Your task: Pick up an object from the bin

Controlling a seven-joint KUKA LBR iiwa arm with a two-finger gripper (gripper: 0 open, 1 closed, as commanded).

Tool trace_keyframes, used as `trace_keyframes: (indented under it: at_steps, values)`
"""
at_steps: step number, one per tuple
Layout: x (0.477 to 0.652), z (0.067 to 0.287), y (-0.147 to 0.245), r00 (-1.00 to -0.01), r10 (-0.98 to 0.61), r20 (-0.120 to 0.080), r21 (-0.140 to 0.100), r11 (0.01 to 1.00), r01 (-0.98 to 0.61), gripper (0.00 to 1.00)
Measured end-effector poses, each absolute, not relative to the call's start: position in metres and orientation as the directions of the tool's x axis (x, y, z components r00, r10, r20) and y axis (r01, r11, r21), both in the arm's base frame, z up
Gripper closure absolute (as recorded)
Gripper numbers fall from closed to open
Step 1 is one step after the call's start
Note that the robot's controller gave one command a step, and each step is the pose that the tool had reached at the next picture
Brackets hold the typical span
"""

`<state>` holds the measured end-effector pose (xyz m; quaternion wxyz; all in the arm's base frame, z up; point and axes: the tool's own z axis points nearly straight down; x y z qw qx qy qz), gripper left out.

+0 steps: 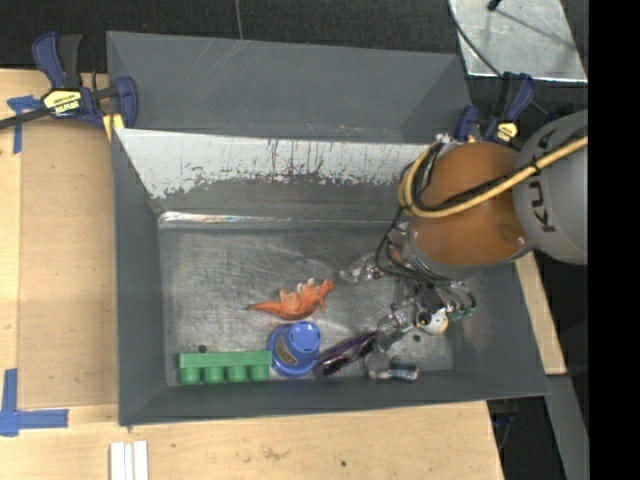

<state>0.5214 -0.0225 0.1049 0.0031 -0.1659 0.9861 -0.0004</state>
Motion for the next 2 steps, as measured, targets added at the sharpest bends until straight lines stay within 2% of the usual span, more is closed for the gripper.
trace_keyframes:
  at_steps: [1,2]
  values:
    - [0.53,0.081,-0.004,-0.91,-0.415,0.001,-0.003,0.91,-0.415,0.0]
    - [0.51,0.075,-0.016,-0.73,-0.683,-0.016,-0.009,0.731,-0.683,1.0]
